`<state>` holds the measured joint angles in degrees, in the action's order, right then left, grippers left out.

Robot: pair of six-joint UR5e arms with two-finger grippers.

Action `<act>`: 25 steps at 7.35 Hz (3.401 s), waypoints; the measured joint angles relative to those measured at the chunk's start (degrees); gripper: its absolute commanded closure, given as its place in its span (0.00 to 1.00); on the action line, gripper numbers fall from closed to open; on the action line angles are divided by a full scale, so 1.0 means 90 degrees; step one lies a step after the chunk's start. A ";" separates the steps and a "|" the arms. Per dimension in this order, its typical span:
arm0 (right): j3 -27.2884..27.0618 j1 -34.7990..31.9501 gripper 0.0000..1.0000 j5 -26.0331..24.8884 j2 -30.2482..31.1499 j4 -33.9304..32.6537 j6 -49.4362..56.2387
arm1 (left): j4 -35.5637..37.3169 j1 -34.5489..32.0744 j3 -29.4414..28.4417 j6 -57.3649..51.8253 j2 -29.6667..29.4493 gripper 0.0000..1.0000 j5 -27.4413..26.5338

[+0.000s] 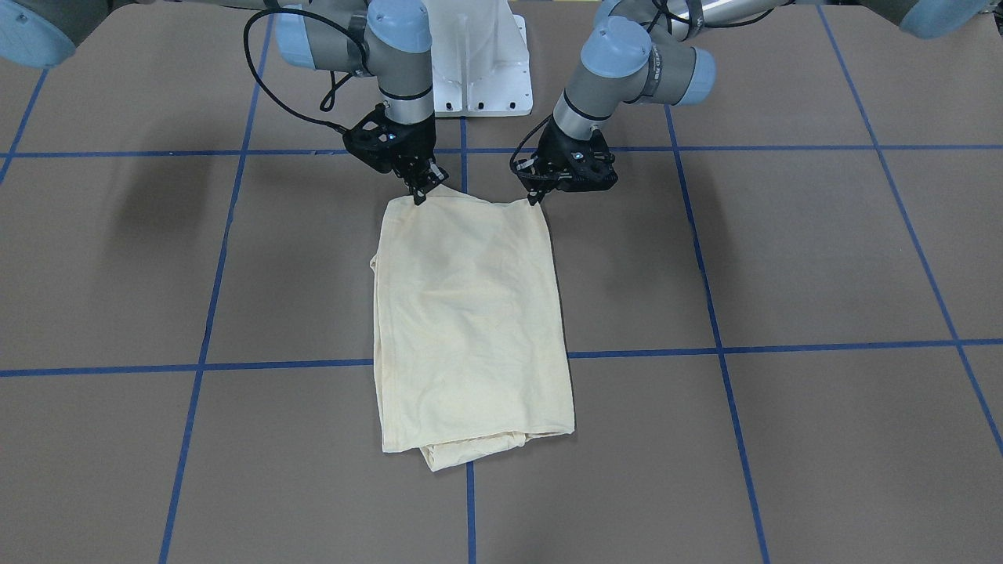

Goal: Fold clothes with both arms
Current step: 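Lower both grippers and grasp the shirt's near corners, then lift the near edge with both grippers and fold it over toward the far edge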

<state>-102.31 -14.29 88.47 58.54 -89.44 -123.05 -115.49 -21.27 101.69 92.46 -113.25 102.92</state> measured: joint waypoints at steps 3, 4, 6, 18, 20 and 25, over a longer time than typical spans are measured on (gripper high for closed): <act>-0.0089 -0.0022 1.00 0.0004 0.0047 -0.0004 0.0000 | 0.0000 0.0000 0.0012 0.0000 -0.0014 1.00 0.0002; -0.0174 -0.0031 1.00 0.0006 0.0064 -0.0008 0.0000 | 0.0004 0.0000 0.0063 0.0002 -0.0022 1.00 0.0008; -0.0776 -0.0006 1.00 0.0021 0.0308 -0.0108 -0.0002 | 0.0036 0.0009 0.0391 0.0029 -0.0006 1.00 0.0022; -0.0322 -0.1208 1.00 -0.0007 -0.0146 -0.0280 0.1330 | 0.1829 -0.1129 -0.0214 -0.1311 -0.1514 1.00 0.0146; 0.0021 -0.1487 1.00 0.0009 -0.0277 0.0029 0.1575 | 0.1563 -0.1285 -0.0846 -0.1445 -0.1836 1.00 -0.0019; 0.1284 -0.1891 1.00 0.0088 -0.0792 0.0778 0.1817 | 0.1059 -0.1519 -0.1959 -0.1803 -0.2246 1.00 -0.0076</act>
<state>-90.75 -31.30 89.26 51.41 -82.43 -106.69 -105.96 -34.94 84.06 76.24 -133.47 102.23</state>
